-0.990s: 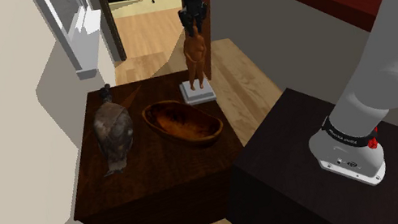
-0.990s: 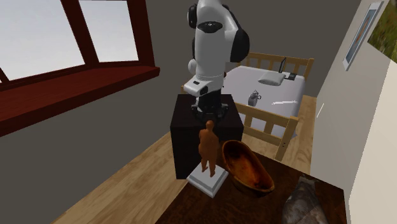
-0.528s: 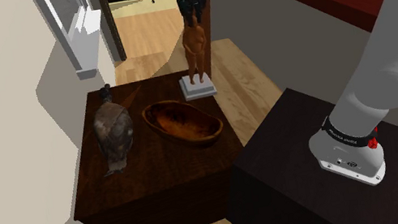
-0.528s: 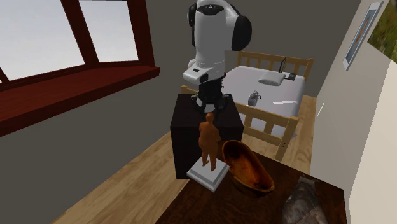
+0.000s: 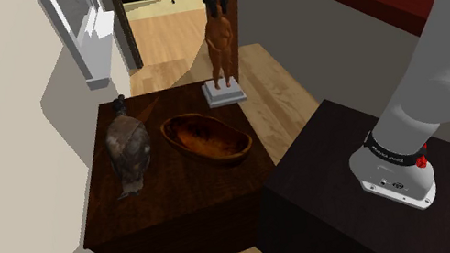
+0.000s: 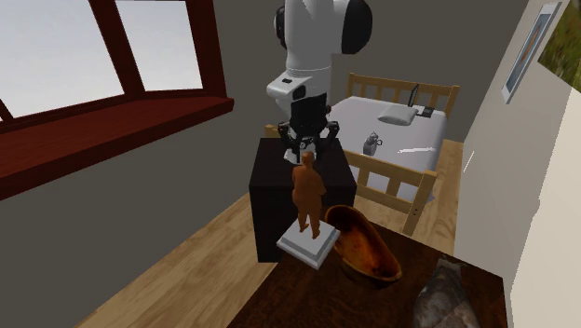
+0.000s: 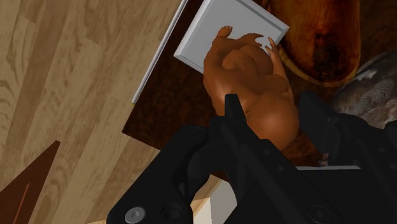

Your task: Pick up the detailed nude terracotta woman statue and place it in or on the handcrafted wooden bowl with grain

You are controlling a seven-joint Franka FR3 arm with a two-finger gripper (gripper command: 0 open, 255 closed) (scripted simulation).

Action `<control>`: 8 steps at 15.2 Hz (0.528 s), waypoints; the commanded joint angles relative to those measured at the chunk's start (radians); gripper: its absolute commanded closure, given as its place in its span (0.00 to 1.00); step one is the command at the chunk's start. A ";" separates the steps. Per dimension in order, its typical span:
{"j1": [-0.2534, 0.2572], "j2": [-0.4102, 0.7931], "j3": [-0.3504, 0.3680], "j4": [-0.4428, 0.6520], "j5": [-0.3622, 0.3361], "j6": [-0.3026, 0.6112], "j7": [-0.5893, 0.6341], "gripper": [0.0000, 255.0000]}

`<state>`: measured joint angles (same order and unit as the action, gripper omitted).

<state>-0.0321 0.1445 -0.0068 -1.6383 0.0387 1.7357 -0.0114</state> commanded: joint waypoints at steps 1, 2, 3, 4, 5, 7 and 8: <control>0.000 -0.002 0.000 0.028 0.000 -0.029 0.002 1.00; 0.000 -0.001 0.000 0.042 0.000 -0.042 0.002 1.00; 0.000 0.000 0.000 0.057 0.000 -0.056 0.002 1.00; 0.000 0.001 0.000 0.072 0.000 -0.070 0.003 1.00; 0.000 0.002 0.000 0.088 0.000 -0.084 0.003 1.00; 0.000 0.006 0.000 0.119 0.000 -0.112 0.004 1.00; 0.000 0.008 0.000 0.136 0.000 -0.126 0.005 1.00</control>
<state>-0.0324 0.1523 -0.0069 -1.5214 0.0383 1.6266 -0.0073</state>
